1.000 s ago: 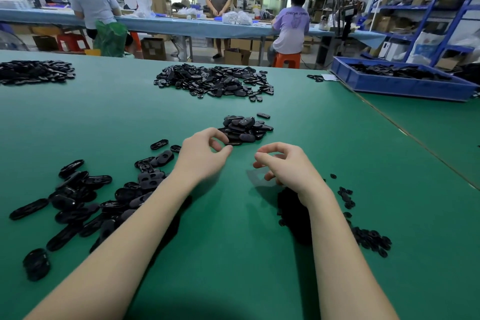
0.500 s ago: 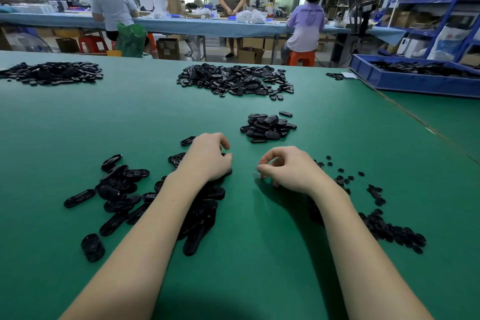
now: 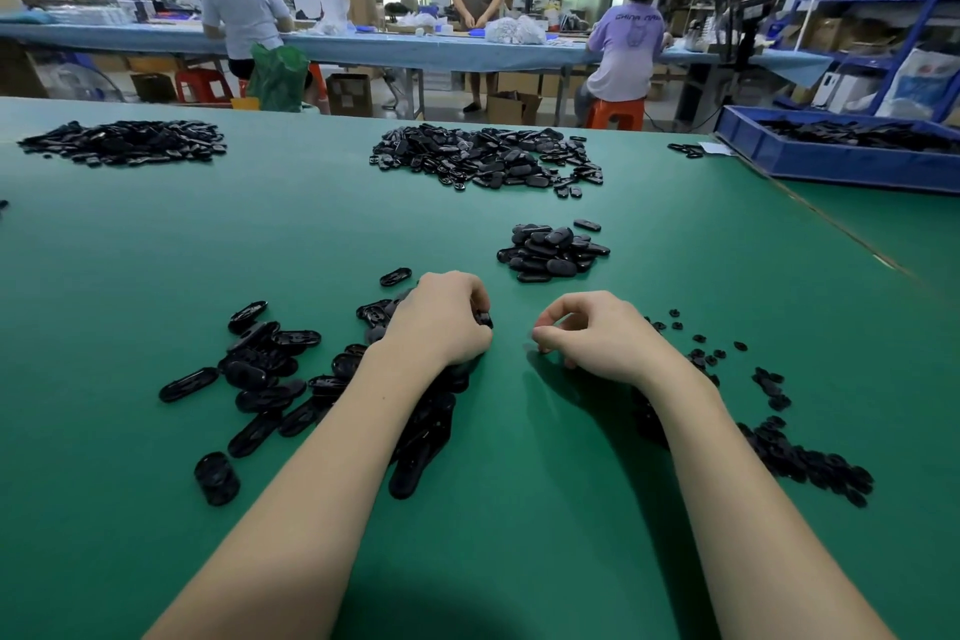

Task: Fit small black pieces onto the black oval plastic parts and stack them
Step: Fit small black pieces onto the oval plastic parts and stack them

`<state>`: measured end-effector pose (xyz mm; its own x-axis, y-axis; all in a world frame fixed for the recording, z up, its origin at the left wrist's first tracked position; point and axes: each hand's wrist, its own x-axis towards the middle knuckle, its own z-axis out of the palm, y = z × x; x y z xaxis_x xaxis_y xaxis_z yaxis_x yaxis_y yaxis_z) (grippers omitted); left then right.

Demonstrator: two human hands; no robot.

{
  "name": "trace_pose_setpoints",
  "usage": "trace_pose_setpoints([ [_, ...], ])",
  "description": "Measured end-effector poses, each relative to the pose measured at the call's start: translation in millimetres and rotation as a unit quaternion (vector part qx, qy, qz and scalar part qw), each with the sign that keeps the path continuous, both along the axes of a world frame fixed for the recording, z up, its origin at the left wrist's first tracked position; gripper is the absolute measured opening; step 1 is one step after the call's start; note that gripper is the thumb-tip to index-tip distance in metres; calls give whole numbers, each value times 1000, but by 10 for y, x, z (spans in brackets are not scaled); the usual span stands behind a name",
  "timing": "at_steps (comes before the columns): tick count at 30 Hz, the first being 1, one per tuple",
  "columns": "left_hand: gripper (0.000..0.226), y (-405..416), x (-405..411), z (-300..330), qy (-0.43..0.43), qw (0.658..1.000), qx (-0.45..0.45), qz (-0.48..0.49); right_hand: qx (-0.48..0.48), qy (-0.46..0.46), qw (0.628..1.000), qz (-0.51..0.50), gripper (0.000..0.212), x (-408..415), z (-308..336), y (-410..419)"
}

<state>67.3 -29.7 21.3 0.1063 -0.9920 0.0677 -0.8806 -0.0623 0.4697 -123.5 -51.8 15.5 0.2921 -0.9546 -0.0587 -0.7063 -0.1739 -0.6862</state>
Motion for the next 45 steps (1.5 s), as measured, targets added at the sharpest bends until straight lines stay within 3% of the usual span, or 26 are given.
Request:
trace_pose_setpoints([
  [4, 24, 24, -20, 5, -26, 1000, -12, 3, 2, 1, 1000, -2, 5, -2, 0, -1],
  [12, 18, -8, -106, -38, 24, 994, -107, 8, 24, -35, 999, -6, 6, -130, 45, -12],
  [16, 15, -15, -265, -13, 168, 976, -136, -19, -3, -53, 996, -75, 7, -410, 101, -64],
  [20, 17, 20, -369, -67, 381, 924, -32, -28, -58, 10, 984, -171, 9, -698, 95, -100],
  [24, 17, 28, -413, -116, 472, 881, 14, -26, -49, 71, 973, -214, 12, -801, 41, -92],
  [33, 22, 9, -420, -131, 513, 857, 46, -25, -34, 129, 969, -208, 24, -708, 21, -55],
  [45, 22, 40, -395, -81, 515, 856, 46, -27, -55, 94, 963, -246, 9, -716, 17, -36],
])
